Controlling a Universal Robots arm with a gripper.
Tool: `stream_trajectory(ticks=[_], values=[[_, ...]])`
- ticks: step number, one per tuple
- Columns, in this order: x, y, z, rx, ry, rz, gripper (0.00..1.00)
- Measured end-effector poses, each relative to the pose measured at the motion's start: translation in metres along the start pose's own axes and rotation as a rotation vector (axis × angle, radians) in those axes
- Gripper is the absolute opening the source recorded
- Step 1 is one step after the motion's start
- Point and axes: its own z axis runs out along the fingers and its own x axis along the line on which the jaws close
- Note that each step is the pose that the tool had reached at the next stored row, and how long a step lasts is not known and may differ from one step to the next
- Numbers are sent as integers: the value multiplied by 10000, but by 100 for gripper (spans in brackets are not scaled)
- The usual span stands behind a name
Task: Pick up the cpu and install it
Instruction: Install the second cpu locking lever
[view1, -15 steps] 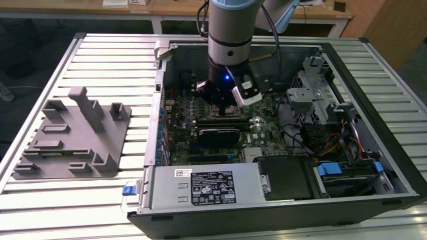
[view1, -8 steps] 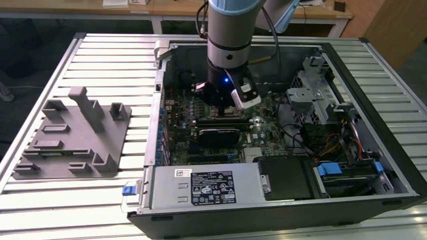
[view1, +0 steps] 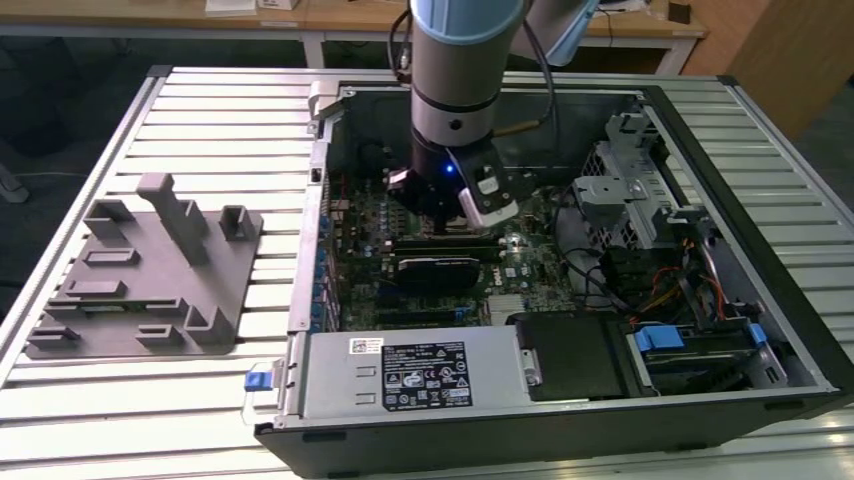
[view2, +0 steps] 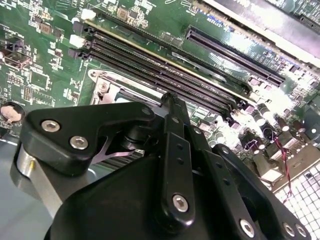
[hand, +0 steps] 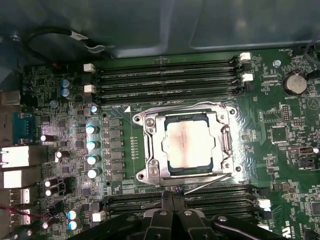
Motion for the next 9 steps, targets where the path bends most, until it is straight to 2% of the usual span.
stream_trajectory(ticks=[6, 9], values=[[32, -32, 27, -261, 25, -8, 11], [64, -44, 36, -330, 32, -9, 11]])
